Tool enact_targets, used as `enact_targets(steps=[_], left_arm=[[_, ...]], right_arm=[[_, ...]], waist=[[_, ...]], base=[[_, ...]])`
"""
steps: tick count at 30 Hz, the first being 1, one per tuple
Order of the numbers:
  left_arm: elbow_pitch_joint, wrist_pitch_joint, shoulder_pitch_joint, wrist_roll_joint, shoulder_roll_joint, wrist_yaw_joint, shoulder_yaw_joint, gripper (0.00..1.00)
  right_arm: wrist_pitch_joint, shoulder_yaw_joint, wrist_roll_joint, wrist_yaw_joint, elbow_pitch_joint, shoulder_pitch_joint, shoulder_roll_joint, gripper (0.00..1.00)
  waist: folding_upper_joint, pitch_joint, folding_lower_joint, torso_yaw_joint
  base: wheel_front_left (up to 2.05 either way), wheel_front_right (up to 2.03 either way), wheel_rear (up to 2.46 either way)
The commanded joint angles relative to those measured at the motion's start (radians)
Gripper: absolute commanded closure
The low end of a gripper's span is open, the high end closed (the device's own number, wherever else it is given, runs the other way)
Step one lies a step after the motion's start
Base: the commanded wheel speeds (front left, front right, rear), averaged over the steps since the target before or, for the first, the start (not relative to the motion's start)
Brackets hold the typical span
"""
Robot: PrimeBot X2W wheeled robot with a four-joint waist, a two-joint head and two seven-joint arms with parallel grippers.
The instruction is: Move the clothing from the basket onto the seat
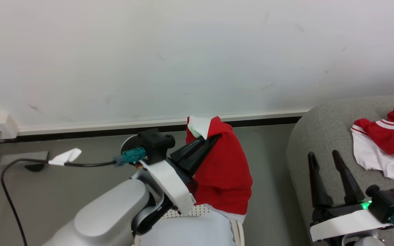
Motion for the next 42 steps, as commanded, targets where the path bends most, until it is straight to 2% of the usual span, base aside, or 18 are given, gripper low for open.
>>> enact_targets(steps=[1, 12, 23, 28, 35, 42], left_arm=[[-0.007, -0.002, -0.018, 0.018, 0.008, 0.007, 0.013, 1.0], [-0.019, -0.002, -0.092, -0.002, 0.005, 0.035, 0.075, 1.0], [-0.018, 0.003, -0.105, -0.008, -0.009, 0.039, 0.069, 1.0], [-0.007, 0.004, -0.11, -0.008, -0.027, 0.031, 0.06, 1.0], [-0.011, 0.01, -0.095, -0.001, -0.054, 0.022, 0.029, 1.0], [-0.049, 0.03, -0.075, 0.016, -0.085, 0.009, -0.028, 1.0]], right_arm=[[0.0, 0.018, 0.01, -0.002, 0.009, 0.003, 0.007, 0.0], [0.0, 0.198, 0.018, -0.002, 0.084, -0.011, 0.025, 0.0], [0.0, 0.312, -0.004, -0.002, 0.129, -0.038, 0.011, 0.0], [0.0, 0.358, -0.092, -0.002, 0.206, -0.082, -0.002, 0.0], [0.0, 0.351, -0.246, -0.002, 0.293, -0.157, 0.012, 0.0], [0.0, 0.357, -0.287, -0.002, 0.38, -0.214, 0.022, 0.0]], waist=[[0.0, -0.009, 0.0003, 0.008], [0.0, -0.037, 0.0003, 0.036], [0.0, -0.041, 0.0003, 0.052], [0.0, -0.037, 0.0003, 0.068], [0.0, -0.037, 0.0003, 0.109], [0.0, -0.04, 0.0003, 0.166]], base=[[0.0, 0.0, 0.0], [0.0, 0.0, 0.0], [0.0, 0.0, 0.0], [0.0, 0.0, 0.0], [0.0, 0.0, 0.0], [0.0, 0.0, 0.0]])
